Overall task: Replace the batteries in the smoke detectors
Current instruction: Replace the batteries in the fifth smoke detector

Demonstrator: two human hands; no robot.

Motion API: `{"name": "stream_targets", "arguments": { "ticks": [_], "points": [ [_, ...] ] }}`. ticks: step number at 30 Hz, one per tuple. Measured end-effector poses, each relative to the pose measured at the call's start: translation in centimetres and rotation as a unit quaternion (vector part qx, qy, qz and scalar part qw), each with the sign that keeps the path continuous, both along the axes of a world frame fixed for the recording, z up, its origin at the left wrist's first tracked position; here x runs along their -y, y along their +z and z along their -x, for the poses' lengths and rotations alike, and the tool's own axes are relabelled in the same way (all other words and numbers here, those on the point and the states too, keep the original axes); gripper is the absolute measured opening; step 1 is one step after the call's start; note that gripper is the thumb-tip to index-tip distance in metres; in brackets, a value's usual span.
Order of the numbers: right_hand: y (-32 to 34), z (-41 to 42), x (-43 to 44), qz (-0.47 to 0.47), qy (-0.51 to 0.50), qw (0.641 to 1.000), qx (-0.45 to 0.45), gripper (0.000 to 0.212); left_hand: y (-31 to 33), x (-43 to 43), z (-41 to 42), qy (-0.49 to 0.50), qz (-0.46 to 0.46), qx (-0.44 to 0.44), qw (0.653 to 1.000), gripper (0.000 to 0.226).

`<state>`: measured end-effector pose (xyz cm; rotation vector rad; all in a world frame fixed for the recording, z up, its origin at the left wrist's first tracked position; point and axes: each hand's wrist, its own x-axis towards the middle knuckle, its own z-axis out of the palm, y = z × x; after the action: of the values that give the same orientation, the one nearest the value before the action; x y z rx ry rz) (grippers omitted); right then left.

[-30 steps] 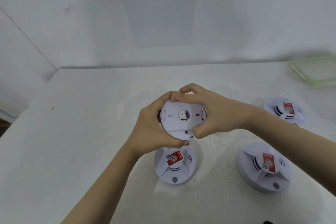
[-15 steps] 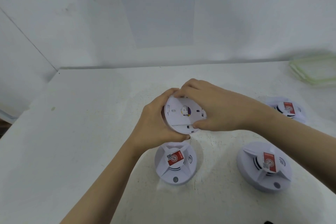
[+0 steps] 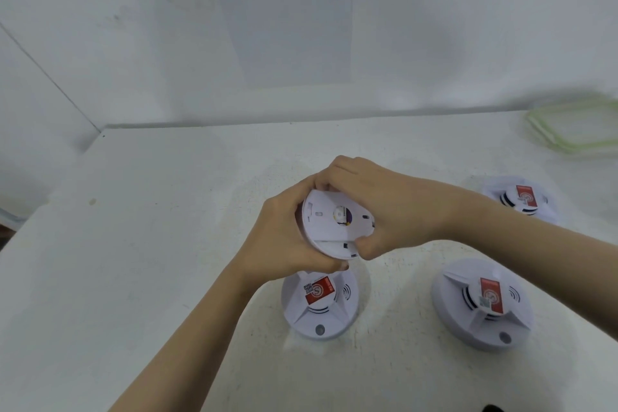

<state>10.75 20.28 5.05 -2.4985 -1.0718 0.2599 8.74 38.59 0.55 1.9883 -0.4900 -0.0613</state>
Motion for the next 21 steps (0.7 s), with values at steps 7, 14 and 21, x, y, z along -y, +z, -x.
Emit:
{"name": "stream_targets", "arguments": {
  "ticks": [7,14,21],
  "points": [
    [0.3,0.3,-0.1,0.027,0.031,0.999,0.004,0.061,-0.1,0.1,-0.2,-0.018,0.001,-0.014,1.000,0.075],
    [0.1,1.0,-0.3,0.032,0.052,0.997,0.046,0.053,0.0,-0.1,-0.1,-0.035,-0.007,-0.011,0.999,0.064],
    [0.2,-0.2,-0.7,-0.026,0.039,0.998,0.032,0.061,-0.5,-1.6,-0.8,0.000,-0.011,0.014,1.000,0.077]
  ]
}}
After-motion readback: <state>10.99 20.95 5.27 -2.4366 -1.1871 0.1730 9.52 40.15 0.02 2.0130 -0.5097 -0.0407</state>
